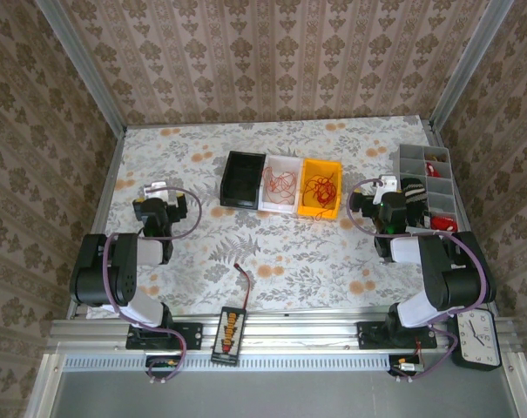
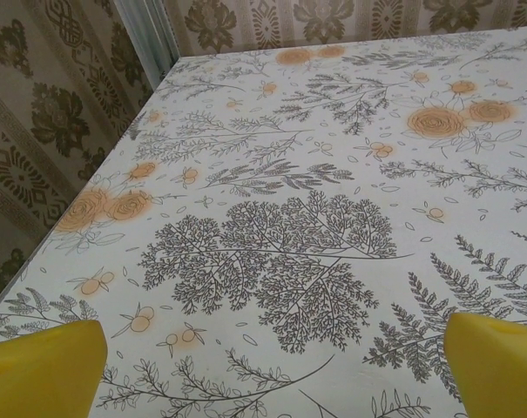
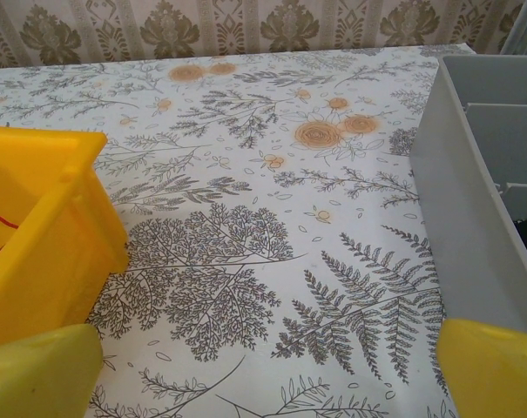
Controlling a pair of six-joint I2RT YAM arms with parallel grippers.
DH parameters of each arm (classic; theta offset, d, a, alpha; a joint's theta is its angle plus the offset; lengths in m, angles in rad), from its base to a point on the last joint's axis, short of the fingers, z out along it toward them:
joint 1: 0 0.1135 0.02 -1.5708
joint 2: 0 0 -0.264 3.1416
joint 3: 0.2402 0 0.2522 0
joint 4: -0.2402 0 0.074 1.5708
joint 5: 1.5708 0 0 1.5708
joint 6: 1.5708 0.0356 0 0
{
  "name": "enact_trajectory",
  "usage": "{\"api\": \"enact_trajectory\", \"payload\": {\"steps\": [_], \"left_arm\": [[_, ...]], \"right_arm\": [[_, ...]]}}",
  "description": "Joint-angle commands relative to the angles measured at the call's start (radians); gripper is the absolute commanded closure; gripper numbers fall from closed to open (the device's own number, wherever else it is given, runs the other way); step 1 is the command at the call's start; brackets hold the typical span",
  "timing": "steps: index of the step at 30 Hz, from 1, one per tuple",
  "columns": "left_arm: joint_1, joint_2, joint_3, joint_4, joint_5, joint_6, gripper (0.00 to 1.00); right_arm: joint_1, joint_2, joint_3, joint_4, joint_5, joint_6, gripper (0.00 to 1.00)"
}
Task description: Untangle the cables
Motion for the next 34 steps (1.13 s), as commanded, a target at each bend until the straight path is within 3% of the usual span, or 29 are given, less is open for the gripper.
{"api": "enact_trajectory", "payload": {"steps": [1,34], "left_arm": [[0.004,0.004,-0.003,0.033,0.018,0.016,0.0],[0.003,0.005,-0.003,0.032,0.016,0.016,0.0]], "right_arm": [[0.0,0.011,0.001,0.005,0.006,-0.005,0.0],[-0.006,0.011,0.002,0.004,-0.016,-0.005,0.0]]}}
